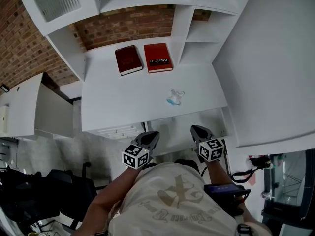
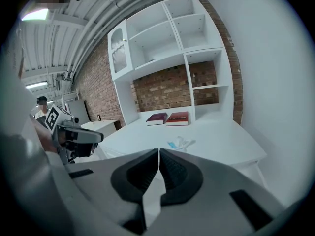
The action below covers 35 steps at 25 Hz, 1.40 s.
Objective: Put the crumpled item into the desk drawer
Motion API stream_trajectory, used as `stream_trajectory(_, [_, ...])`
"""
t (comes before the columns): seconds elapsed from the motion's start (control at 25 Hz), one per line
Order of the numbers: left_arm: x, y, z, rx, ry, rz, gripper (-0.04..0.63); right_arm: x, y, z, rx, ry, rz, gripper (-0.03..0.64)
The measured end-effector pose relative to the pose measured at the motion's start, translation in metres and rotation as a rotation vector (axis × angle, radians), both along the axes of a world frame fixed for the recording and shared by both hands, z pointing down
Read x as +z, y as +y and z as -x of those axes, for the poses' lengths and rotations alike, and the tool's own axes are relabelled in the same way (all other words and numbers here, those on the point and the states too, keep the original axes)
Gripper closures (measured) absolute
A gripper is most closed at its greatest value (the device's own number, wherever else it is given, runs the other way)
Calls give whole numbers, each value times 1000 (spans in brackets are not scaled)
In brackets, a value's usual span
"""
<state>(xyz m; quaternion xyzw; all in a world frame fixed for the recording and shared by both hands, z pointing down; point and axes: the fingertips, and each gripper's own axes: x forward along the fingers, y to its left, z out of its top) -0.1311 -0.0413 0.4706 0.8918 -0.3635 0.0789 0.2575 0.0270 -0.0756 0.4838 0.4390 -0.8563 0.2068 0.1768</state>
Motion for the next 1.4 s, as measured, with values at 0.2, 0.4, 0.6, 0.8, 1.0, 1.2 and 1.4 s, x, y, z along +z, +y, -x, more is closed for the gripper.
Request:
stream_trajectory(0.2, [11, -3, -5, -14, -16, 26, 574, 8, -7, -6, -23, 9, 13, 594])
stream_trajectory(0.4, [15, -8, -15, -42, -28, 36, 574, 18, -14, -19, -59, 10, 43, 594])
stream_trajectory(0.6, [19, -20, -26, -110, -30, 60, 574, 24, -32, -24, -136, 12, 64, 592])
stream_trajectory(0.8, [18, -32, -43, -163, -44, 78, 574, 29, -52, -28, -216, 3, 78, 592])
stream_trajectory(1.0, [15, -41, -53, -210, -63, 87, 575, 35, -71, -25, -298, -11, 91, 592])
stream_trajectory(1.2, [12, -49, -54, -284, -76, 86, 574, 44, -83, -22, -363, -14, 110, 592])
stream_trajectory(1.4, [14, -45, -52, -363, -81, 104, 574, 50, -97, -12, -444, -11, 119, 592])
